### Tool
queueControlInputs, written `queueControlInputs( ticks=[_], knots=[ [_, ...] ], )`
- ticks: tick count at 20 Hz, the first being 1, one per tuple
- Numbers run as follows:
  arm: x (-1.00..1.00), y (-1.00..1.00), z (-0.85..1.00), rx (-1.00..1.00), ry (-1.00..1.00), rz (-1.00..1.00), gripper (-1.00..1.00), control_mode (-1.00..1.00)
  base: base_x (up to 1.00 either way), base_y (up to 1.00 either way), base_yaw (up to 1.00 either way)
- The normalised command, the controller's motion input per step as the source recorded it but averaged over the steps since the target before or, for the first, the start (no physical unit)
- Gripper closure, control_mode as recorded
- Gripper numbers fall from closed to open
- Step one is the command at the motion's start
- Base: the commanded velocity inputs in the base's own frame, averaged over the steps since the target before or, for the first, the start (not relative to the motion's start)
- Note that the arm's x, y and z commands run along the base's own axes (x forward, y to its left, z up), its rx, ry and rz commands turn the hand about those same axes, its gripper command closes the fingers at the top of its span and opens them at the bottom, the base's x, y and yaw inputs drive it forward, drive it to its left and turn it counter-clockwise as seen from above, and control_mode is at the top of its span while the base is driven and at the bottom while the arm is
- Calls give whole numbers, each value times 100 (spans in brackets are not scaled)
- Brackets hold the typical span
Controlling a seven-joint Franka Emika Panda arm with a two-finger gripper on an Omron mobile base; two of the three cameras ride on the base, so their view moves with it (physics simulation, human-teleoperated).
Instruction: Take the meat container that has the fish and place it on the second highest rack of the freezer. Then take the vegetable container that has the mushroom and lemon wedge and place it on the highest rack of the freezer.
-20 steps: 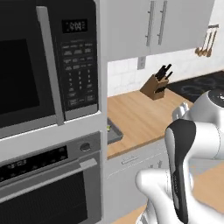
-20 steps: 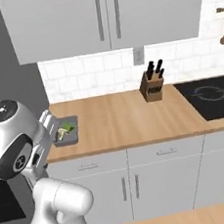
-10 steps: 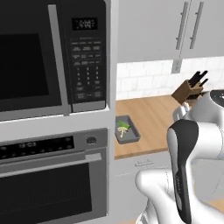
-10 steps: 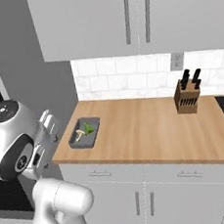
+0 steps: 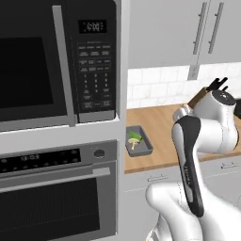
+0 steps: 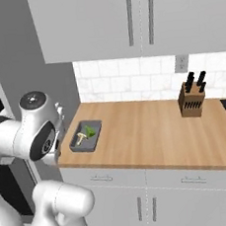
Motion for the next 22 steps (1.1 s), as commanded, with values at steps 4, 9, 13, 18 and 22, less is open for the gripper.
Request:
queueControlInputs(
  ticks=[4, 9, 13, 18, 22],
  knots=[
    [100, 0, -79, -8, 5, 49, -100, -100, 0, 0, 0],
    [100, -15, -96, -2, 0, 45, -100, -100, 0, 0, 0],
    [96, -18, -83, -8, 8, 17, -100, -100, 0, 0, 0],
    [74, 0, -13, -8, 8, -2, -100, -100, 0, 0, 0],
    [13, 0, -17, -1, 15, 0, -100, -100, 0, 0, 0]
  ],
)
